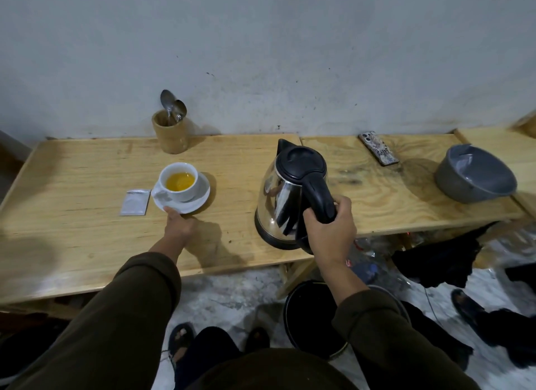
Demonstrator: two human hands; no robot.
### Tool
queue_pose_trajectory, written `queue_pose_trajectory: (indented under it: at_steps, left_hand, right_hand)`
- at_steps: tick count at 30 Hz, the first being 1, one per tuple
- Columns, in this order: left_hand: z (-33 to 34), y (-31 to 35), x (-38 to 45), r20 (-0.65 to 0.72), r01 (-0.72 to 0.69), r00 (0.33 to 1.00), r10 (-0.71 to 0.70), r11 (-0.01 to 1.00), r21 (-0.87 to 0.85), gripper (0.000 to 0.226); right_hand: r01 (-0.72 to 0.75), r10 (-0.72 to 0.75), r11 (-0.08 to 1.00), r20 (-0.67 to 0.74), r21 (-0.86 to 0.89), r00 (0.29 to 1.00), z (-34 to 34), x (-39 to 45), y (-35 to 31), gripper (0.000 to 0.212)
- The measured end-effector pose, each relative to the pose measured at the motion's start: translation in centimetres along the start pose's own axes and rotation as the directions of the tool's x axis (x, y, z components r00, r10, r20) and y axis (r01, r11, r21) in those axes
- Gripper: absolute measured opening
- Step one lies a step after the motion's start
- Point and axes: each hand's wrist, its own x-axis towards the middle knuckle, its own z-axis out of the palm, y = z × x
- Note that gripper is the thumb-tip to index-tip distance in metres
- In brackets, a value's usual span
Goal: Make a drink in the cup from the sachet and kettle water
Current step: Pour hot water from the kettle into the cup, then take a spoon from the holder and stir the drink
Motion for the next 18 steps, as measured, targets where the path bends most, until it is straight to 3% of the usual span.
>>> queue_pose_trajectory:
  at_steps: [5,10,13,18]
  left_hand:
    - [-1.4,0.3,-0.5,0.092,-0.014,0.996,0.012,1.000,0.018,0.087]
    - [-2.7,0.4,-1.3,0.116,-0.009,0.993,0.010,1.000,-0.007,0.084]
    - [-4.0,0.3,-1.2,0.152,-0.037,0.988,0.040,0.999,-0.027,0.080]
    - [-6.5,-0.2,0.5,0.230,-0.065,0.970,0.076,0.996,-0.056,0.064]
  right_hand:
    - [0.178,-0.195,0.971,-0.097,-0.159,0.976,0.9,-0.2,-1.4,0.052]
    - [0.467,-0.503,0.847,-0.097,-0.256,0.859,3.3,-0.9,-4.4,0.039]
    - [0.538,-0.537,0.827,0.054,-0.165,0.842,5.8,-1.7,-6.3,0.026]
    - [0.478,-0.400,0.868,0.384,-0.133,0.832,10.9,-3.1,-9.3,0.017]
